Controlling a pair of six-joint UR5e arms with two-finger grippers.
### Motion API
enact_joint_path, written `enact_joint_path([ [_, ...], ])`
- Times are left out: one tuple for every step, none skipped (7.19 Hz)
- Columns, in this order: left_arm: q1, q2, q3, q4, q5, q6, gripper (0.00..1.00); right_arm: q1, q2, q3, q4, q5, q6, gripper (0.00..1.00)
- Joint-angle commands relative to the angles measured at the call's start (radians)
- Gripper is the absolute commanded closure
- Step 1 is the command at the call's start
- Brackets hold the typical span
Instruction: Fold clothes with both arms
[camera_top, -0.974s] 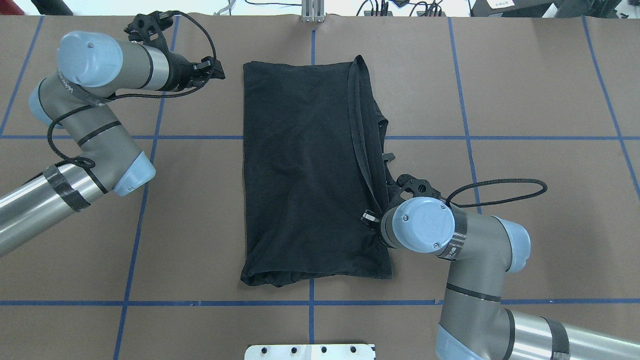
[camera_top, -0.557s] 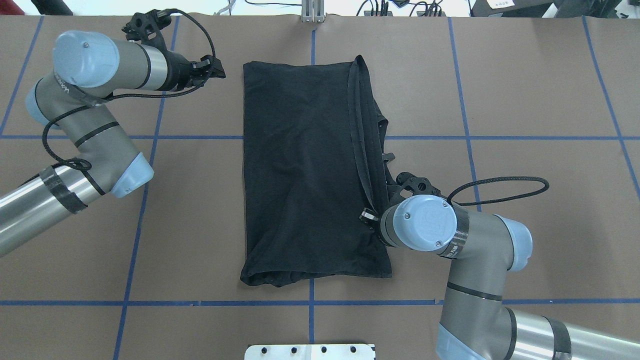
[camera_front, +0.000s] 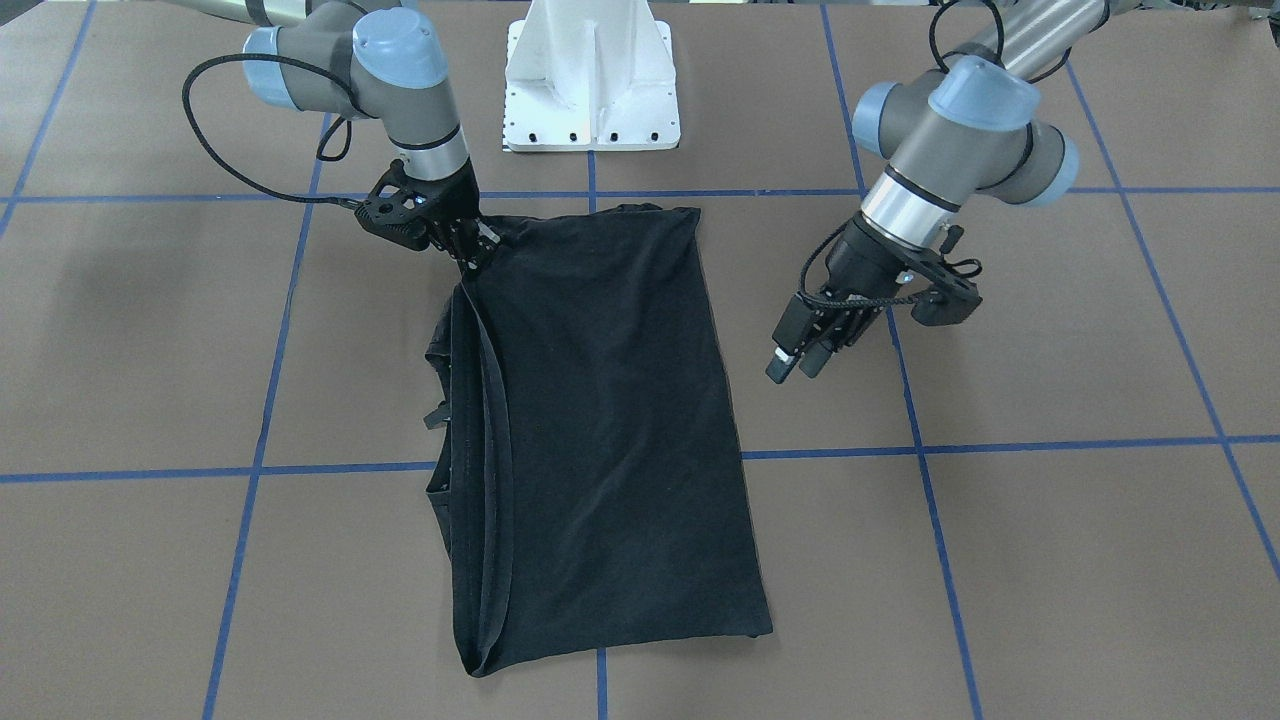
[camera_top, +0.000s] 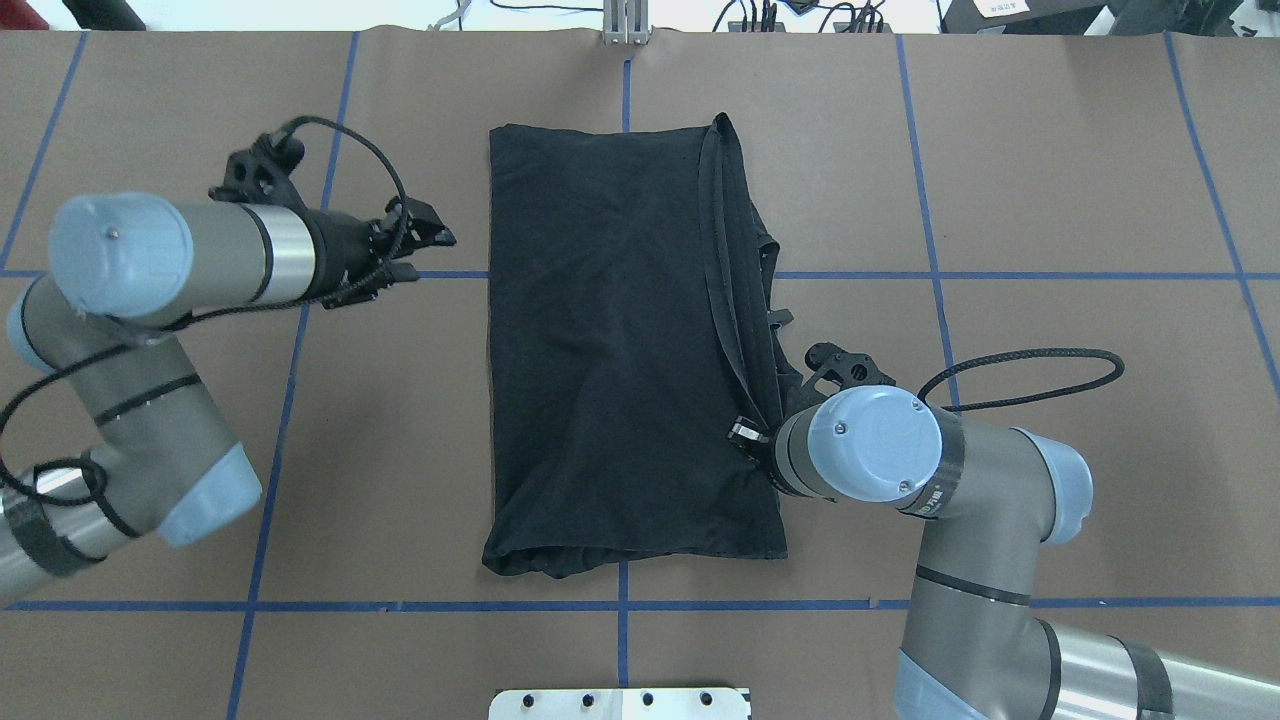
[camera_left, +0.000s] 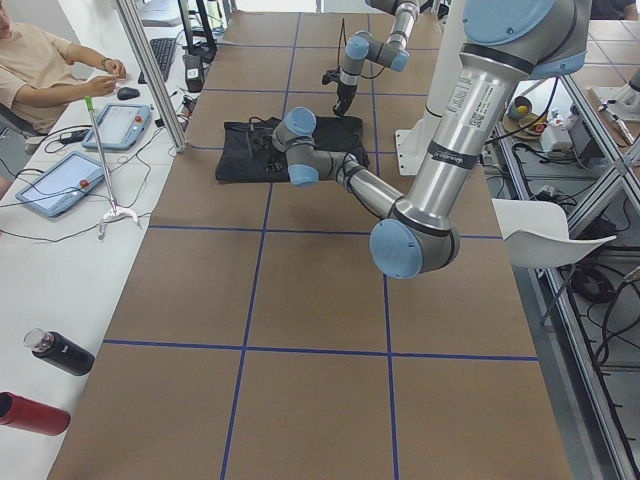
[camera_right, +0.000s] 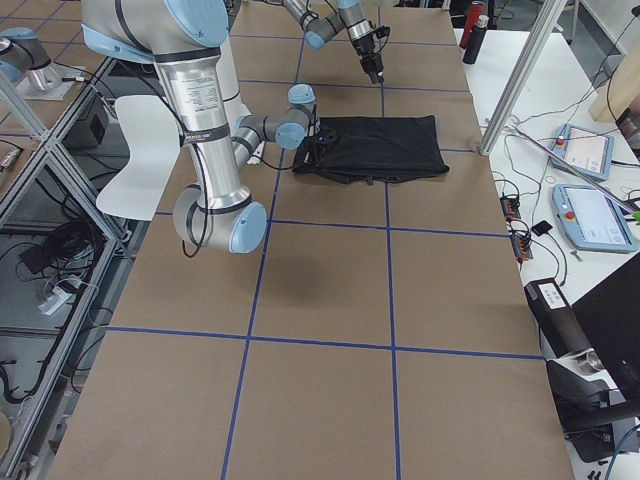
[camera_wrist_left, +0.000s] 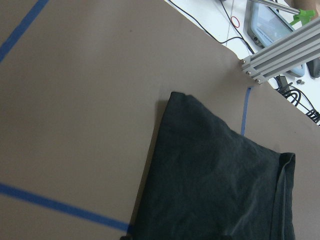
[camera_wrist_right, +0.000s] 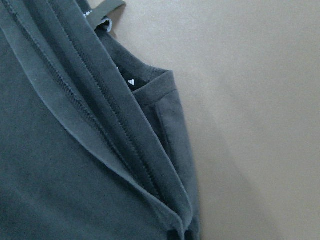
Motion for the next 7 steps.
enact_joint_path([
  [0.221, 0.051, -0.144, 0.182, 0.164, -0.205, 0.34, -0.001, -0.025, 0.027, 0.003, 0.011, 0.0, 1.0],
  [0.301, 0.095, -0.151, 0.183, 0.213, -0.258, 0.35, -0.003, -0.023, 0.026, 0.006, 0.011, 0.0, 1.0],
  [0.384, 0.1, -0.151, 0.183, 0.262, -0.306, 0.39, -0.004, -0.025, 0.023, 0.007, 0.011, 0.0, 1.0],
  [0.433, 0.102, -0.152, 0.183, 0.265, -0.355, 0.45, -0.005, -0.022, 0.021, 0.009, 0.011, 0.0, 1.0],
  [0.454, 0.097, -0.152, 0.183, 0.264, -0.384, 0.47, -0.006, -0.02, 0.023, 0.009, 0.011, 0.002, 1.0],
  [0.47, 0.099, -0.149, 0.183, 0.264, -0.387, 0.49, -0.005, -0.02, 0.024, 0.009, 0.011, 0.002, 1.0],
  [0.475, 0.099, -0.151, 0.183, 0.264, -0.4, 0.51, -0.005, -0.02, 0.023, 0.009, 0.011, 0.002, 1.0],
])
